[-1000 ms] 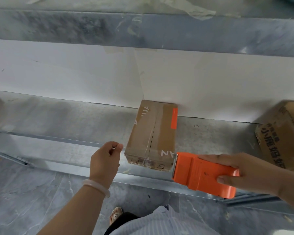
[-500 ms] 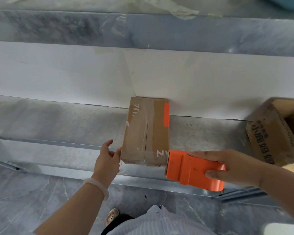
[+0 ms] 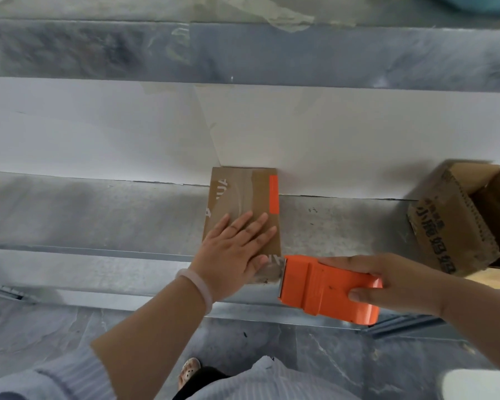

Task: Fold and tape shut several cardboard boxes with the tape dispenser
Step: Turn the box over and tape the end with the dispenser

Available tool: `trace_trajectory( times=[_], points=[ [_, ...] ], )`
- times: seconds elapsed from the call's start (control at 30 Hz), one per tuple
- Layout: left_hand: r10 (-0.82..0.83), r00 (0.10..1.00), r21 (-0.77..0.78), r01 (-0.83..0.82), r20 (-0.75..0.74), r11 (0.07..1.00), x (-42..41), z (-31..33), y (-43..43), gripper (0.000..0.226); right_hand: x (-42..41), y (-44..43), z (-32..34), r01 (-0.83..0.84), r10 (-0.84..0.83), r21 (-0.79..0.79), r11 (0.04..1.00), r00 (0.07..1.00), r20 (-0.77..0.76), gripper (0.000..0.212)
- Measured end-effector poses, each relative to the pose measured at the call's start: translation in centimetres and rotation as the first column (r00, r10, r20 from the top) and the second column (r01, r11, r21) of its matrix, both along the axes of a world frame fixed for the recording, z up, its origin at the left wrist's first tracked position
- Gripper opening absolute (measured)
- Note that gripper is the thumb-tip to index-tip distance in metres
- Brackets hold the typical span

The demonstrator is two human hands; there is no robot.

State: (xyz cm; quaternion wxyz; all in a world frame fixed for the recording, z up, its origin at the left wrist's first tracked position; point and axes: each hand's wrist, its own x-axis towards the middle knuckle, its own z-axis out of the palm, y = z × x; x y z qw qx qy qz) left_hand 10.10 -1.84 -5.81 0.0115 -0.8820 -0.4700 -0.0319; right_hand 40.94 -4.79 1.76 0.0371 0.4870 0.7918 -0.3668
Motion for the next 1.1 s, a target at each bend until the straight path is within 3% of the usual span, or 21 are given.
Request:
trace_trajectory(
  times=[0.4,0.67,0.9,1.1],
  points=[
    [-0.005,0.997,-0.082,-0.001,-0.081,0.997,0.0,0.9,1.7,0.059,3.7,0.1,0.4,0.121,-0.120,-0.058,0.991,0.993,0.011,0.070],
    [0.004,0.998,-0.110,-0.010,-0.059,0.994,0.2,1.0,1.6,0.064,-1.1,-0.6,2.7,0.025,-0.067,0.139,0.990,0.950,0.306,0.068],
    [-0.026,0.994,-0.109,0.015,-0.105,0.994,0.1,1.6,2.3,0.062,-4.6,-1.7,2.1,0.112,-0.160,0.195,0.974,0.956,0.248,0.064],
    [-0.025,0.996,-0.138,0.013,-0.087,0.990,0.0,1.4,2.4,0.067,-6.5,-2.8,2.0,0.160,-0.230,0.234,0.959,0.922,0.312,0.068]
  ],
)
